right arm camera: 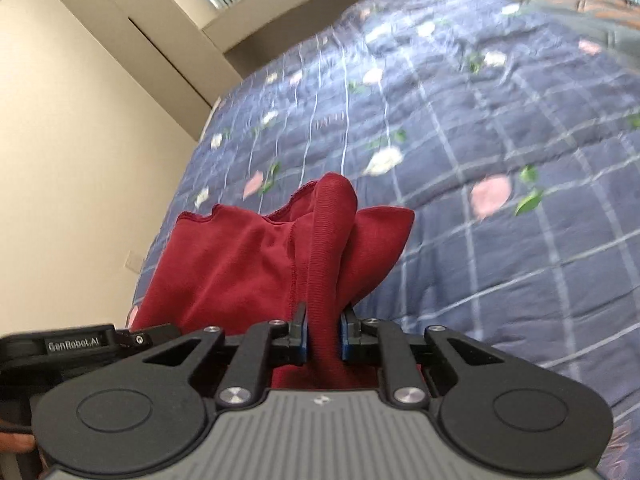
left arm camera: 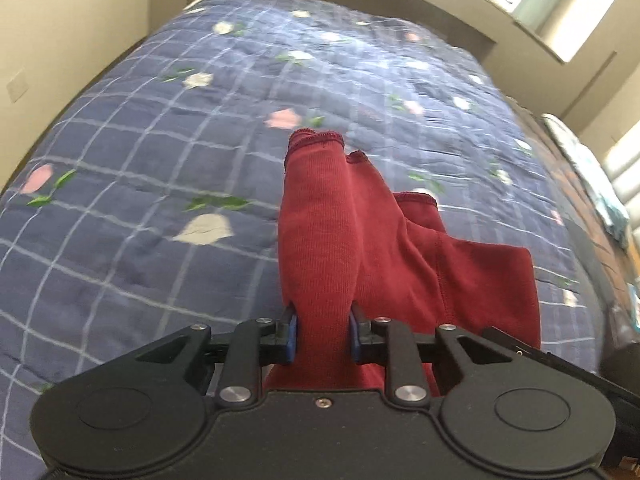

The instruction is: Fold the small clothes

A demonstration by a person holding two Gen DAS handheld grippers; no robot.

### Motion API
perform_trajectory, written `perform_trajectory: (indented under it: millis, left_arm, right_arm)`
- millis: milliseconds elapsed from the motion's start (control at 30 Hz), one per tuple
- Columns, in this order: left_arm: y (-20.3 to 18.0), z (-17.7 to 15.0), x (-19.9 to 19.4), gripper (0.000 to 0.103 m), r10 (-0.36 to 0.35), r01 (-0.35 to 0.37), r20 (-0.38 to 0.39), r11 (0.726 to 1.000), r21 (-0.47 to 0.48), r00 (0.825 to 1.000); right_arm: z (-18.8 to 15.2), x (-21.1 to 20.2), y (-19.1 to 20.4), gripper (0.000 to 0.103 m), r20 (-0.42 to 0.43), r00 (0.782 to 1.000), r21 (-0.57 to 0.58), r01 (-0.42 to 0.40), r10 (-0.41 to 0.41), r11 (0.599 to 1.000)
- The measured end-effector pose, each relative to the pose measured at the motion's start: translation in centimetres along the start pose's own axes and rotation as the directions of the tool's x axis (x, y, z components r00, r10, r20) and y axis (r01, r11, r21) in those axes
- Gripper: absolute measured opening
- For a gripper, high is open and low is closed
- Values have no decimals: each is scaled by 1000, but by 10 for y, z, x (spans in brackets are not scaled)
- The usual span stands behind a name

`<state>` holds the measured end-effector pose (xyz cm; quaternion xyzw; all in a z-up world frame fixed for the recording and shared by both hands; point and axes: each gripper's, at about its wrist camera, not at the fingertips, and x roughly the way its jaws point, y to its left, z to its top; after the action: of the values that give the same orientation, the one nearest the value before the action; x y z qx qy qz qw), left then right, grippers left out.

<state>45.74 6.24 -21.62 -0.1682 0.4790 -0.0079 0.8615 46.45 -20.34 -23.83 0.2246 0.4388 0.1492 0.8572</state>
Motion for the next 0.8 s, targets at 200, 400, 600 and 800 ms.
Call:
perform_trajectory:
  millis: [200, 400, 600, 800]
  left_arm:
    - [23, -16, 21, 27, 38, -42, -71, 997, -59, 997]
    - [28, -22, 28, 31, 40, -46, -80, 996, -80, 996]
    - [26, -18, 31, 34, 56, -63, -104, 996, -66, 993]
    - [23, -17, 33, 42, 77, -83, -114, 996, -46, 990]
  right_arm:
    - [-11, 18, -18, 18, -76, 996, 92, 62, -55, 994]
    - [-15, 15, -27, 23, -82, 992, 97, 102, -94, 990]
    - [-14, 14, -22, 28, -67, 989, 78, 140, -135, 987]
    - [-16, 6, -16, 42, -53, 983, 44, 176, -174, 983]
